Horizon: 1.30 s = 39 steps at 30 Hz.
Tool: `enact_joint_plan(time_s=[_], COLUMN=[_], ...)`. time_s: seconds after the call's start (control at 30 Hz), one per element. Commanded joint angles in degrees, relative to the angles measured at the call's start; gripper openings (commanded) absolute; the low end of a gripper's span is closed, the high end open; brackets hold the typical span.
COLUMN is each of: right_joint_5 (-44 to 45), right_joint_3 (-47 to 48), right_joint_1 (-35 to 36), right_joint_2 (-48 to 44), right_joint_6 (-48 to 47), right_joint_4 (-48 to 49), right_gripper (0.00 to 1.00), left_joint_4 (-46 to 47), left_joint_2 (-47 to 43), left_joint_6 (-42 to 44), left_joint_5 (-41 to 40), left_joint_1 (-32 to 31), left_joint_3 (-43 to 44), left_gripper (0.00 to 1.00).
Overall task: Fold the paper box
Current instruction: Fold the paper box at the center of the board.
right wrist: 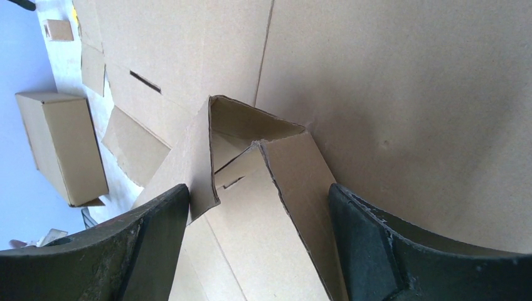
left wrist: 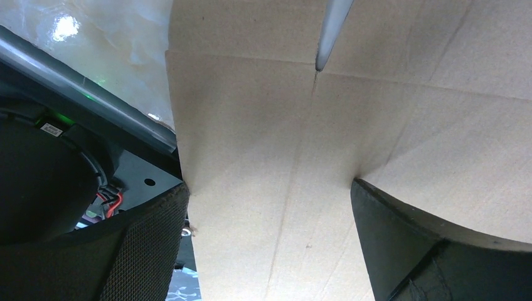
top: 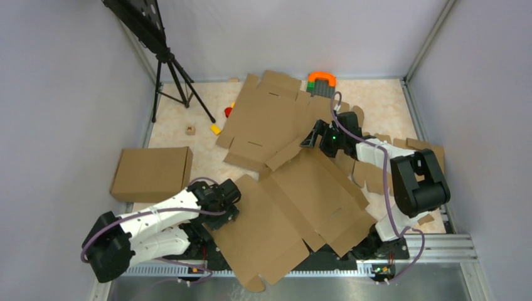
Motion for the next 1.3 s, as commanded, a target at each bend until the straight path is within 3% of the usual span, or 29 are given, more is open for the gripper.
enact_joint_plan(time_s=[0.0,0.3,0.5,0.73,0.9,1.27], right_joint_5=[-1.1,-0.1,-0.1,0.1,-3.1,-2.3], right_joint_3=[1.9,1.6,1.2,1.1,0.9,2.6], right_joint_1=[0.7,0.7,0.6,0.6,-1.6,-2.8], right_joint_2=[-0.1,-1.0,-1.2,-1.7,-1.2,-0.7], right_joint_6=[-0.1,-0.8,-0.8,-0.5,0.7,0.4], right_joint_4=[1.4,-0.2,-0.4,-0.5,1.0,0.2], right_gripper=[0.80,0.80,0.79,0.80,0.93,0.95], left_joint_4=[9.6,25.2,31.1,33.0,34.5,33.9], left_joint_2=[-0.5,-10.2,-10.8,-14.0,-17.8,-17.0], left_joint_6=[-0.3,4.0,4.9,6.7,7.1,8.7], left_joint_5=[-0.3,-1.9,-1.3,-2.0,-1.9,-3.5], left_joint_1=[-0.6,-0.6,-0.5,-0.6,-0.5,-0.5], left_joint_3=[-4.5,-9.3,-10.9,-9.8,-10.0,-8.5], left_gripper=[0.99,0.99,0.98,0.99,0.98,0.99])
